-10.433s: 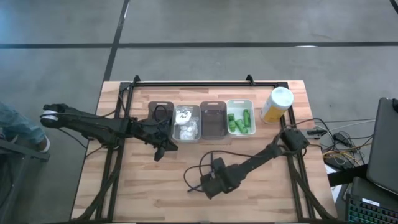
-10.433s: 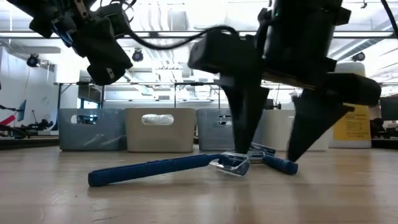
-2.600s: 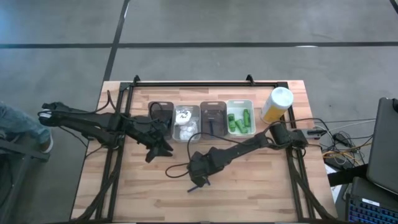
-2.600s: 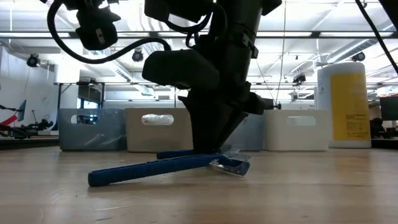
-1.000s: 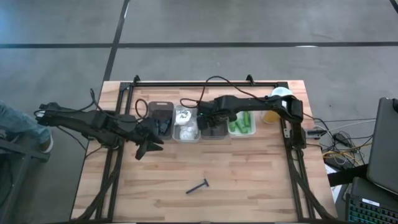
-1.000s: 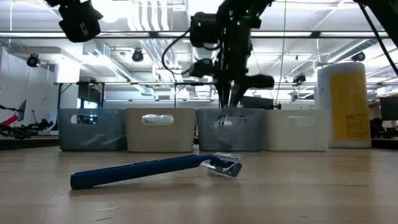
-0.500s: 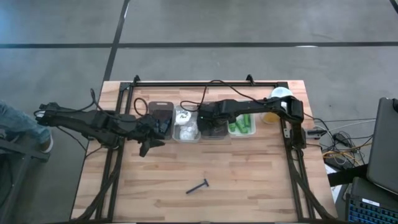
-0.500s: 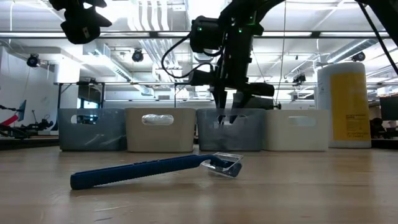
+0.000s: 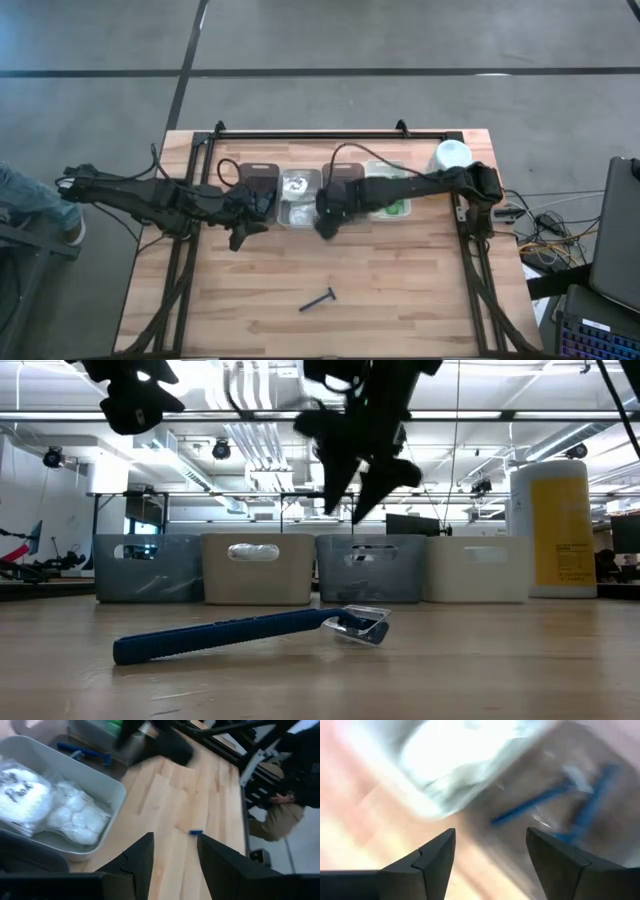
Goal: Pick & Place Travel size toiletries
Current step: Put the blue razor into the right black bin
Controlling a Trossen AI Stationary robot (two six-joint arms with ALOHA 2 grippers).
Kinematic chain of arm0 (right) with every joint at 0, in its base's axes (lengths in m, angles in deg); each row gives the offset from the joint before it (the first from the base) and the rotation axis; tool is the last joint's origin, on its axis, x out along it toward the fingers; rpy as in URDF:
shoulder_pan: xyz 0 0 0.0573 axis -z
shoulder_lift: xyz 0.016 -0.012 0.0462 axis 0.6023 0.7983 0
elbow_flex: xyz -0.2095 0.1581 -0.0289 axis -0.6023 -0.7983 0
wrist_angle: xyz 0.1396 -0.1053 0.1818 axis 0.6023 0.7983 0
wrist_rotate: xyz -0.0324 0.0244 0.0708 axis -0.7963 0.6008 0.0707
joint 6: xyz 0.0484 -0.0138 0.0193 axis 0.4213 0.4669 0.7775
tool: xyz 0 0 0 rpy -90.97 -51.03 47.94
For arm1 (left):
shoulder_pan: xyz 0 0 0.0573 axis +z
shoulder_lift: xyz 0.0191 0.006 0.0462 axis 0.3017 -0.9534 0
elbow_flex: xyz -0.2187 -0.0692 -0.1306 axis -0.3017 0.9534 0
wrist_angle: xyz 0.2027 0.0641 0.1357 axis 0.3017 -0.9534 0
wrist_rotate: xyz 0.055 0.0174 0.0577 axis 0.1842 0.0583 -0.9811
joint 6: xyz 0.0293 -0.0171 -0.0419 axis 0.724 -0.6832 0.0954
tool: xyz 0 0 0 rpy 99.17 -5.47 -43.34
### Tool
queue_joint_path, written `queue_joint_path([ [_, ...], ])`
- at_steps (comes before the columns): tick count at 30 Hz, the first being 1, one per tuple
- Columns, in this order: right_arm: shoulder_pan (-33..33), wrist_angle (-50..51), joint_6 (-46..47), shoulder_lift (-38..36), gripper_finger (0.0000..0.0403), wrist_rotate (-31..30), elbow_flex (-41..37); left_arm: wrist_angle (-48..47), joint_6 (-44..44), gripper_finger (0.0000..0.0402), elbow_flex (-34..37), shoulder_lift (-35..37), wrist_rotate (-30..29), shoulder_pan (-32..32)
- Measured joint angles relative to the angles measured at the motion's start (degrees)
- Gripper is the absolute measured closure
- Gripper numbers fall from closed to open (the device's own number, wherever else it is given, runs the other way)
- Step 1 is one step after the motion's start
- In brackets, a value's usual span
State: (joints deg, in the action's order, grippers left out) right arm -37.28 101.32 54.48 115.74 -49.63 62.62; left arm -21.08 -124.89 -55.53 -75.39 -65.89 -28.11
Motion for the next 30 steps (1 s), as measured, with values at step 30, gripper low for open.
queue_joint_path([
  [30,-21.21,-13.67,-44.15,11.69,0.0167,8.98,5.15,-0.89,-2.79,0.0246,0.0,-0.22,-4.3,0.0],
])
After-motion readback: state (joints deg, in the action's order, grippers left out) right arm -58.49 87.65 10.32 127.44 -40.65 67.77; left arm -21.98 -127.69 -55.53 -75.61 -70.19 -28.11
